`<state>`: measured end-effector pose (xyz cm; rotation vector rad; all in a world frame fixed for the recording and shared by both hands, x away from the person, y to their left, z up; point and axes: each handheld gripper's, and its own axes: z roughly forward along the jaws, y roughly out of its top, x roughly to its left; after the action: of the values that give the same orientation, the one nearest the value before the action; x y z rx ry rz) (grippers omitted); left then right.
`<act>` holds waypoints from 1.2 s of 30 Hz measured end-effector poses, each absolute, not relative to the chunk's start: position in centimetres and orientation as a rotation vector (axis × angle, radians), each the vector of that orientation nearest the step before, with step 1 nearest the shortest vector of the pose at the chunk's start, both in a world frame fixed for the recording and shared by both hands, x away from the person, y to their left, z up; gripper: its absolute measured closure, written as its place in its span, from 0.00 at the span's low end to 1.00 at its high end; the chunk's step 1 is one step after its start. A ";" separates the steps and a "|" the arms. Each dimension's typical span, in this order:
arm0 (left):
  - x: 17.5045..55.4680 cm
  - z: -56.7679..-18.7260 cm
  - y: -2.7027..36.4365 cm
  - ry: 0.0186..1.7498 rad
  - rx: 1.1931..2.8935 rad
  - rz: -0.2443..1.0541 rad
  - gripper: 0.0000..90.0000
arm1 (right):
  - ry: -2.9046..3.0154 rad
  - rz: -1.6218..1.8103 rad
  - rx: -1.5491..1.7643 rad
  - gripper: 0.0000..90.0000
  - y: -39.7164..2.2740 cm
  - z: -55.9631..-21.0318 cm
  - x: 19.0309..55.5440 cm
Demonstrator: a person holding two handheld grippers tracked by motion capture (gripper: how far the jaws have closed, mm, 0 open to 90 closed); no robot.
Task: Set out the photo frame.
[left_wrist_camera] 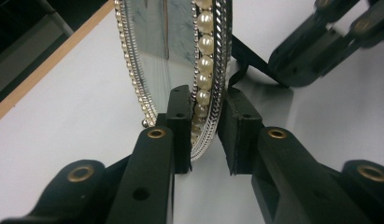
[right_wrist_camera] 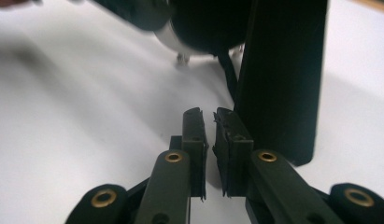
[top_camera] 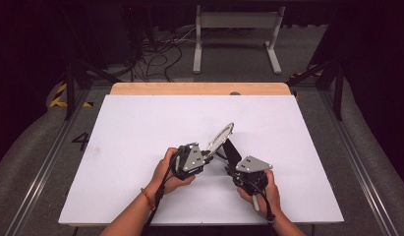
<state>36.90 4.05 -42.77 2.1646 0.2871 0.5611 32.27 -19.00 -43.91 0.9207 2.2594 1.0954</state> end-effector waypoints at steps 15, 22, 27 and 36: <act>38.1 -44.3 4.0 0.340 2.217 0.541 0.81 | 2.199 1.043 0.972 0.54 -20.0 -43.9 33.0; 37.6 -44.0 3.8 0.326 2.260 0.611 0.85 | 2.177 1.047 1.024 0.54 -20.8 -44.3 33.8; 37.3 -43.8 4.0 0.326 2.272 0.613 0.86 | 2.166 1.125 1.080 0.52 -21.8 -44.0 34.1; 37.4 -44.0 4.0 0.348 2.254 0.593 0.85 | 2.233 1.125 0.947 0.43 -19.0 -44.1 33.1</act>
<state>37.36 3.98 -43.98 2.2536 0.3484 0.5934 33.10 -19.04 -44.11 0.9474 2.2330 1.1248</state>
